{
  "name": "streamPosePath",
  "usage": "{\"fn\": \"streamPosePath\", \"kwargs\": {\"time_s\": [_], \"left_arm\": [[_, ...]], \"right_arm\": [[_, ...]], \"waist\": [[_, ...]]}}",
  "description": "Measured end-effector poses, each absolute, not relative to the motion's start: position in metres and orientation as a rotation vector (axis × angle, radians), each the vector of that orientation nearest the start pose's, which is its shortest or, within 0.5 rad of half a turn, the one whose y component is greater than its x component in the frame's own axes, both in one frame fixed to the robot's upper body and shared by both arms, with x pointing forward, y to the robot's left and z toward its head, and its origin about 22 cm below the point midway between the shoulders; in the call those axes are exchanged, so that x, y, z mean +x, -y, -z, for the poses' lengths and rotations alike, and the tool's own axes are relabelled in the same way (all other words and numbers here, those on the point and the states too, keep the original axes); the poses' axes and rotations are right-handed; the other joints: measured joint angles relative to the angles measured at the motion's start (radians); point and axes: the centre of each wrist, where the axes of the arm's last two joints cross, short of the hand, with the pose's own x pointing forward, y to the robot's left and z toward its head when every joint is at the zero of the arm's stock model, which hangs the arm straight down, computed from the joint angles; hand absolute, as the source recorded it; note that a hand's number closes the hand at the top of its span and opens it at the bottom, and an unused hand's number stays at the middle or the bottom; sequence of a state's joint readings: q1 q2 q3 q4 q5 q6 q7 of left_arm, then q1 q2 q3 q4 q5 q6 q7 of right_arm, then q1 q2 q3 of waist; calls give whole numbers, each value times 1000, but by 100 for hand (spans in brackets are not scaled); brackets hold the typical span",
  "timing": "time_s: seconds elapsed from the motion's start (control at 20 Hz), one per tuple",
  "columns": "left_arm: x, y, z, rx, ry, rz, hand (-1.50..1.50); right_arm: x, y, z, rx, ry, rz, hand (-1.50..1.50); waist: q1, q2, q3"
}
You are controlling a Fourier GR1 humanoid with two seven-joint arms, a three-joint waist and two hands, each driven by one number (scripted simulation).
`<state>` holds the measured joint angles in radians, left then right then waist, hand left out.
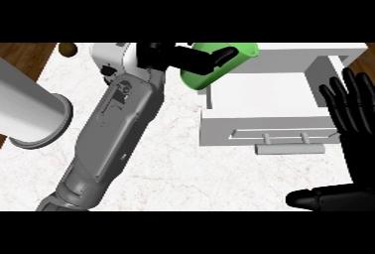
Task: Pick up the cup, place it into the drawer and close the drawer
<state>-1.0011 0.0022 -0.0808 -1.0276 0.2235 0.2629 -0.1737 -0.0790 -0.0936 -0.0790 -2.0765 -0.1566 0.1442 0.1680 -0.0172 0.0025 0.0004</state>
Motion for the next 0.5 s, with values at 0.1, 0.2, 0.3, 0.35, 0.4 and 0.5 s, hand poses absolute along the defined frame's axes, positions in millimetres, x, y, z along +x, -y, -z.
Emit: {"fn": "streamPosePath", "kwargs": {"time_s": [0.1, 0.2, 0.3, 0.35, 0.4, 0.5], "left_arm": [[410, -64, -177, -276, 2029, 89, 150], [415, -59, -173, -266, 2017, 95, 150], [416, -50, -173, -252, 2006, 96, 150], [418, -45, -173, -244, 2002, 97, 150], [419, -40, -173, -232, 1999, 98, 150], [423, -36, -169, -217, 1988, 106, 150]], "right_arm": [[223, 252, -141, 132, 1990, -141, -150], [226, 253, -138, 135, 1992, -144, -150], [224, 254, -139, 136, 1991, -145, -150], [224, 252, -139, 141, 1995, -145, -150], [227, 254, -137, 139, 1996, -146, -150], [230, 254, -136, 142, 1997, -145, -150]], "waist": [[-3, 1, 0], [-4, 1, 0], [-8, 2, 0], [-13, 3, 0], [-16, 3, 0], [-19, 5, 0]]}}
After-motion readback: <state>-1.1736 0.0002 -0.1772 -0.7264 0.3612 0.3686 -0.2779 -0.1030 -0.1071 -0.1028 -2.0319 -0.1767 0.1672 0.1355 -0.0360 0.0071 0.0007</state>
